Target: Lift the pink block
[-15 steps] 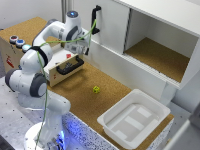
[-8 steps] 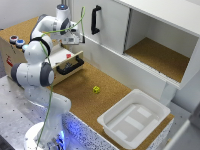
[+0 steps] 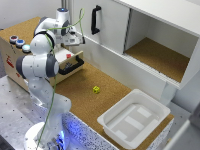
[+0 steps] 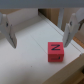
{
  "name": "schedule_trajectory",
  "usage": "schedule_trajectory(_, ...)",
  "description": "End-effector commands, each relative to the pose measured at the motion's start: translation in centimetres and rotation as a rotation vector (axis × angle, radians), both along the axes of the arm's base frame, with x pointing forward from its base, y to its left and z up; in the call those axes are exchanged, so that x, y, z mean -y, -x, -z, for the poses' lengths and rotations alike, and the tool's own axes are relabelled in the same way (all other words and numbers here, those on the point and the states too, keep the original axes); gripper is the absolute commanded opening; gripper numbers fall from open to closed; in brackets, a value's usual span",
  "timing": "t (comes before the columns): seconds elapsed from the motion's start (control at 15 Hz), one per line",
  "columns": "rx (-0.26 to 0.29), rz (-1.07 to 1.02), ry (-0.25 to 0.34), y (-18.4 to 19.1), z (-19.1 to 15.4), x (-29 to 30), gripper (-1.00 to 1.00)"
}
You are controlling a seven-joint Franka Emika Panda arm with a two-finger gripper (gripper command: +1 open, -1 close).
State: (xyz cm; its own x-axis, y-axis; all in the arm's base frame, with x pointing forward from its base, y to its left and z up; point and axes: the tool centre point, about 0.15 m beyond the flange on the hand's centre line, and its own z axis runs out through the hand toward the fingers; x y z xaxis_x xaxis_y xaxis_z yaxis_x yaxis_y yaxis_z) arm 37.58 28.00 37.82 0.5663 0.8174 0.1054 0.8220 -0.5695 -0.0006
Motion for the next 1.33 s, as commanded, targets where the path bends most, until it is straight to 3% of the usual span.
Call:
schedule_trajectory(0.0,-0.024,0.015,0.025,-3.0,5.1,0.3,1.00)
schedule_trajectory(0.33,-0.055,0.022,0.043,-3.7,7.2,0.8,1.00)
schedule_trajectory(0.6,-0.044,0.047,0.046,-4.3,7.8,0.6,1.00)
schedule_trajectory(0.67,-0.027,0.058,0.046,-4.5,7.8,0.5,-1.00)
schedule_trajectory(1.27,-0.002,0.059,0.043,-4.7,6.6,-0.6,-1.00)
